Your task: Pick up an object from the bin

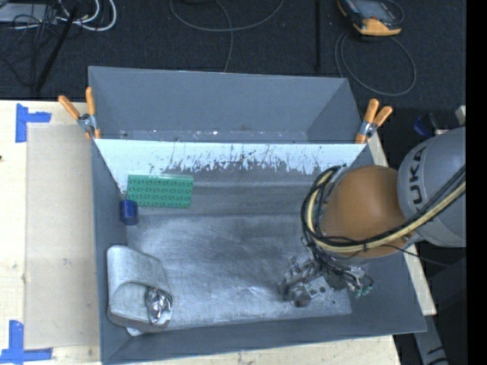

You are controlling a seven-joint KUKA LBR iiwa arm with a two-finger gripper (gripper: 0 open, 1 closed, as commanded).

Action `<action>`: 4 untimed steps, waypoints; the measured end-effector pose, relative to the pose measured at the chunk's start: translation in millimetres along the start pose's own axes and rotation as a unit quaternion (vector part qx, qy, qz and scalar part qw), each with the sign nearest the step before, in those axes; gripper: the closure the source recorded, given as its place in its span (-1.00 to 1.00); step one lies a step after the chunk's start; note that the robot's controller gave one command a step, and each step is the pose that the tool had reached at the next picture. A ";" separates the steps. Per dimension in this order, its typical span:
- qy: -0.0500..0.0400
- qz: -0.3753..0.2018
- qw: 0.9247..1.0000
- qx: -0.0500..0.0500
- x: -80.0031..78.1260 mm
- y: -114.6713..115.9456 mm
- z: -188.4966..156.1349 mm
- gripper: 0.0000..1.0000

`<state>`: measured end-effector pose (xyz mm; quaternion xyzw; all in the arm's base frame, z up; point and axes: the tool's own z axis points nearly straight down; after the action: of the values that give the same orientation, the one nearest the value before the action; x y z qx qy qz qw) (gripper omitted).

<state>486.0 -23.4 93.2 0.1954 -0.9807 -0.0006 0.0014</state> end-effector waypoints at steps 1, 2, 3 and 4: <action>0.000 0.000 1.000 0.000 0.0 0.0 0.0 -1.00; -0.001 -0.039 0.999 0.002 -9.7 -65.6 15.9 -1.00; -0.005 -0.249 0.969 0.003 8.8 -32.8 21.3 -1.00; -0.001 -0.248 0.969 0.002 10.2 -33.1 21.2 1.00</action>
Offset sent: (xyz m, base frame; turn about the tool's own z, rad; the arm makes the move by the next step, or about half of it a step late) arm 0.0000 0.0000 0.0000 0.0000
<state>489.1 -57.9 72.0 0.4322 -0.9018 0.0010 -0.0007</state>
